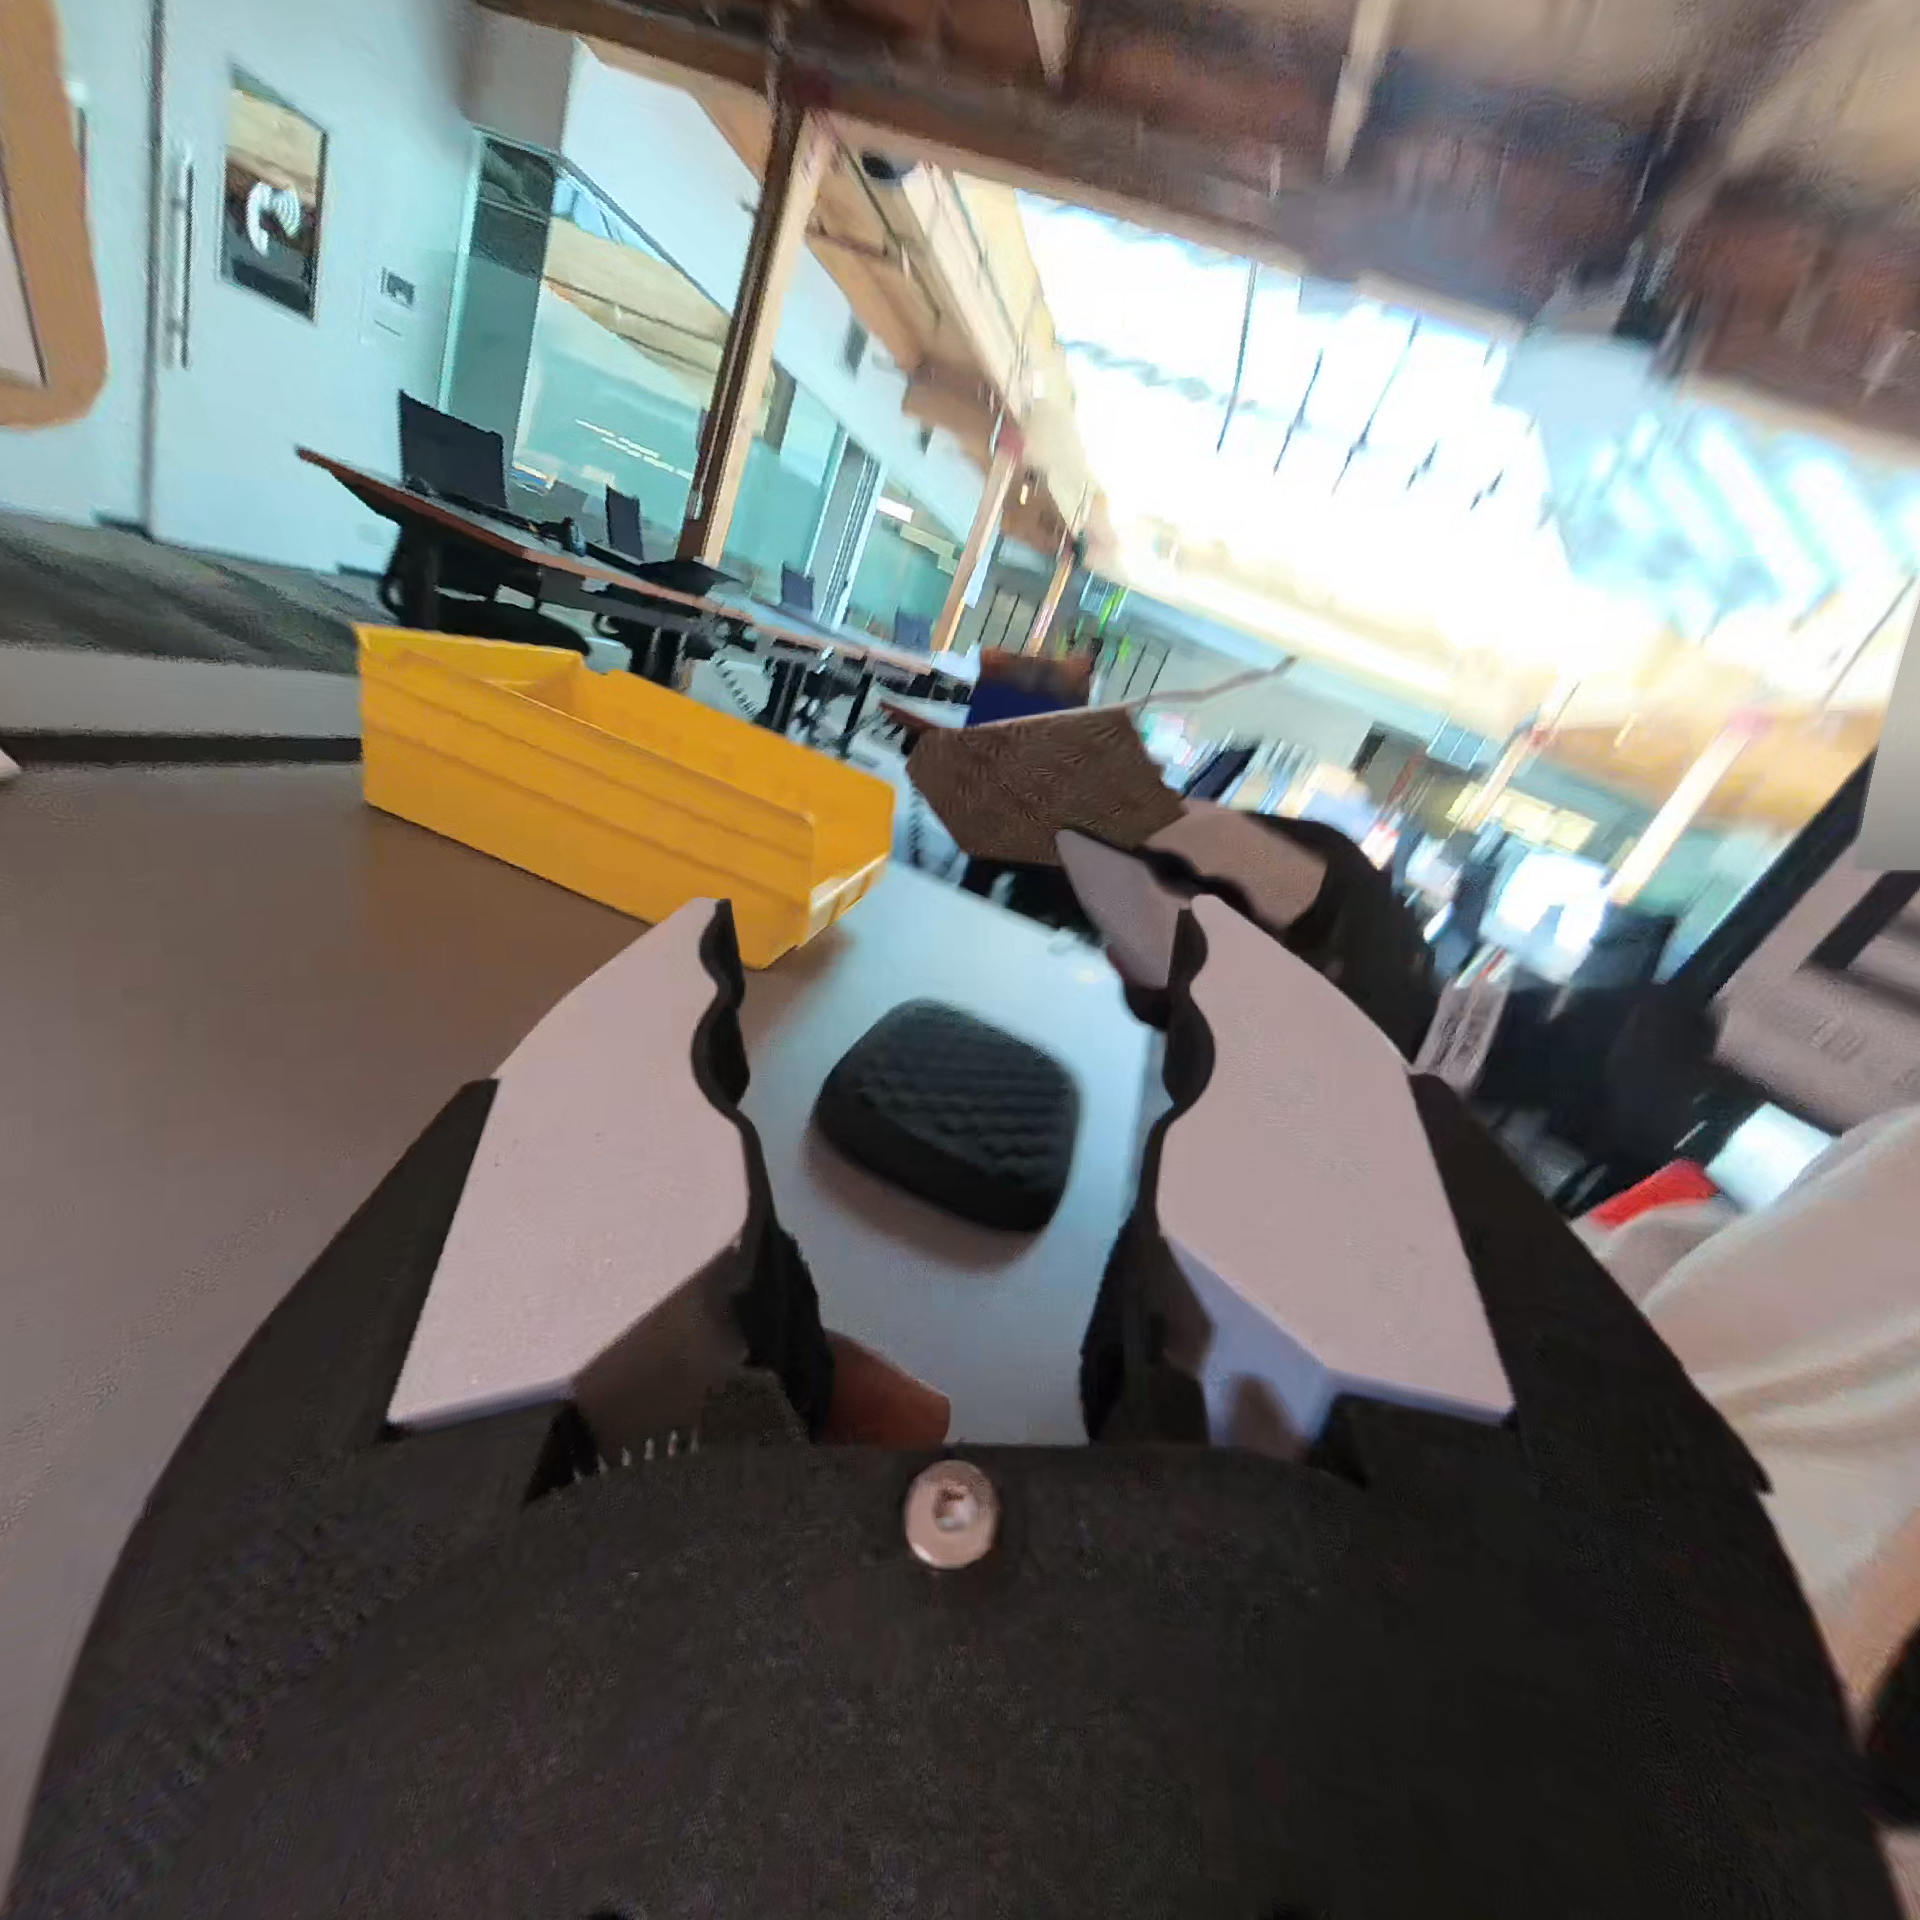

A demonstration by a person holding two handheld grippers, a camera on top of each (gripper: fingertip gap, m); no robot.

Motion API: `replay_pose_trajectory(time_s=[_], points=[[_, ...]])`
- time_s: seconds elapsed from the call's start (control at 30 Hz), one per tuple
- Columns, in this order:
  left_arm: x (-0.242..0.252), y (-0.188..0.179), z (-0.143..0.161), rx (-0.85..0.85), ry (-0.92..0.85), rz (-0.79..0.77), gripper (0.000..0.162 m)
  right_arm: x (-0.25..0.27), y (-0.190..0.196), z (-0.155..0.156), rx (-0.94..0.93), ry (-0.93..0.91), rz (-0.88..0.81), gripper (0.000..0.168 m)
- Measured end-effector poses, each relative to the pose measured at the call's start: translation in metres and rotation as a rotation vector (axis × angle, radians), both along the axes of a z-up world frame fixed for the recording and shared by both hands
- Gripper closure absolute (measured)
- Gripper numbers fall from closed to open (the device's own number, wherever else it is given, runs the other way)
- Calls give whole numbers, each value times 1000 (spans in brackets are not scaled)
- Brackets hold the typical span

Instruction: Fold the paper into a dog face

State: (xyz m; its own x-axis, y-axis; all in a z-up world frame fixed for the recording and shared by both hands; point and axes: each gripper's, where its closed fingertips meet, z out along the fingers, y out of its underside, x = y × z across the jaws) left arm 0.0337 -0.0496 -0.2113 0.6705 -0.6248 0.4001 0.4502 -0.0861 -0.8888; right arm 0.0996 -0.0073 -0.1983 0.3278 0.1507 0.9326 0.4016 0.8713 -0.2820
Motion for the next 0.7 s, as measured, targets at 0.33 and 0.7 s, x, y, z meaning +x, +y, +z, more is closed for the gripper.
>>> replay_pose_trajectory(time_s=[0.33, 0.7], points=[[23, 14, 12, 35, -329, -30, 127, -48, -14, 3, 428, -95, -216, 168], [-32, 0, 28, 231, -481, 64, 162, -15, -17, 15, -712, 521, 389, 134]])
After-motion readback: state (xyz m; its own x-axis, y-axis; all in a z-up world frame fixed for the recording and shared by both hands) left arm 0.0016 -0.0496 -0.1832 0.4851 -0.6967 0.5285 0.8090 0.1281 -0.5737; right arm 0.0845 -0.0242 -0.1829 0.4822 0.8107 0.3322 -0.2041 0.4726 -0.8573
